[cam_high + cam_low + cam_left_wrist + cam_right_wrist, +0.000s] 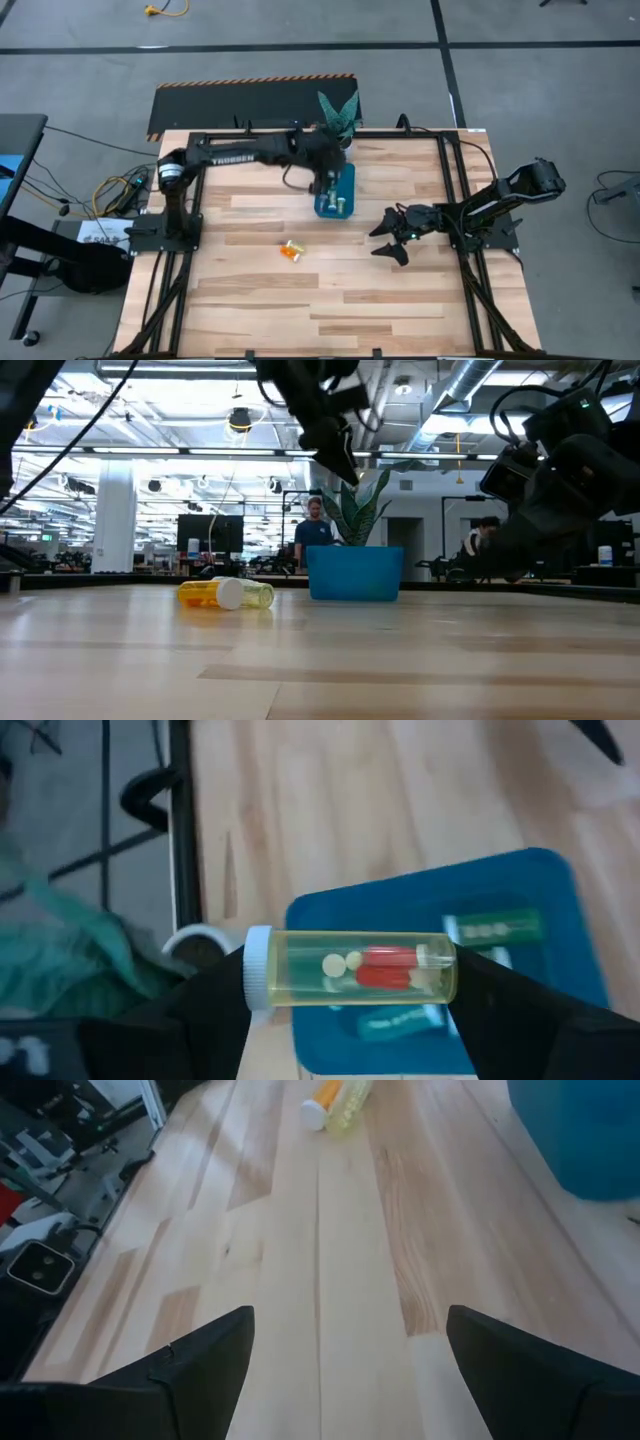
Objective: Pick and place pill bottles into a basket
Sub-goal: Put the bottom yellow pill bottle into the bin, then put the orange pill bottle into the bin
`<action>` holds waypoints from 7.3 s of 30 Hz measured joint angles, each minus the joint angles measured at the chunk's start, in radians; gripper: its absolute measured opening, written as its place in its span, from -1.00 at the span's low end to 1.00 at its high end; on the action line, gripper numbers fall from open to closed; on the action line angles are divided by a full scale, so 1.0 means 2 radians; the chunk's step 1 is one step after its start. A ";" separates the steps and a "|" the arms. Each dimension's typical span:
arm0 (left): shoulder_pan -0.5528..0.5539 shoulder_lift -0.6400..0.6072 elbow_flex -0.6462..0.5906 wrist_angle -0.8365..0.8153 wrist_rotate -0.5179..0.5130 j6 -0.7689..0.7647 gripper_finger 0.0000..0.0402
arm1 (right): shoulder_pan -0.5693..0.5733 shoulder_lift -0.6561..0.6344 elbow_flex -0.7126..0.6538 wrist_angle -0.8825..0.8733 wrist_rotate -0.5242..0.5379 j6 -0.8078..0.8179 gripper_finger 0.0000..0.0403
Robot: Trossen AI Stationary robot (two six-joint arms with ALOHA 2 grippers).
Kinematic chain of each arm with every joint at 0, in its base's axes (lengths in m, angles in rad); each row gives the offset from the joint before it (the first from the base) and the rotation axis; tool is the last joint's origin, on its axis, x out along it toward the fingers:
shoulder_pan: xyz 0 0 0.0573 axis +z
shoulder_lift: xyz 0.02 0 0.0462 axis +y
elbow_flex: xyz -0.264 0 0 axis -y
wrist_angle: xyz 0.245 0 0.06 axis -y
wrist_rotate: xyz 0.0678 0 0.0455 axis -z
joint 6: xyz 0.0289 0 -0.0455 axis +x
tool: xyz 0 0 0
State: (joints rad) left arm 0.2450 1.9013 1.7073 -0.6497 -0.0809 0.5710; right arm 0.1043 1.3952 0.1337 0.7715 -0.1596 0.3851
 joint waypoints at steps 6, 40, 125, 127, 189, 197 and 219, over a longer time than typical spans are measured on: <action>0.047 0.021 0.002 0.043 0.085 -0.045 0.44 | 0.000 0.000 0.000 -0.021 0.000 -0.008 0.62; 0.043 0.115 0.019 0.037 0.088 -0.052 0.52 | -0.001 0.000 0.000 -0.050 0.002 -0.027 0.62; -0.277 -0.262 -0.335 -0.012 -0.038 -0.327 0.58 | 0.000 0.000 0.000 0.060 0.006 0.039 0.62; -0.276 -0.241 -0.335 -0.012 -0.032 -0.320 0.58 | 0.000 0.000 0.000 0.059 0.006 0.039 0.62; -0.265 -0.098 -0.335 0.049 0.005 -0.241 0.58 | 0.000 0.000 0.000 0.037 0.004 0.030 0.62; -0.265 -0.098 -0.335 0.050 0.008 -0.243 0.58 | 0.000 0.000 0.000 0.037 0.004 0.030 0.62; -0.254 -0.075 -0.334 0.059 0.010 -0.222 0.34 | 0.000 0.000 0.000 0.037 0.004 0.030 0.62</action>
State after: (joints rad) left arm -0.2632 1.7515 1.0393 -0.5320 -0.0601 0.1270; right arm 0.1051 1.3952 0.1337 0.8455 -0.1524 0.4454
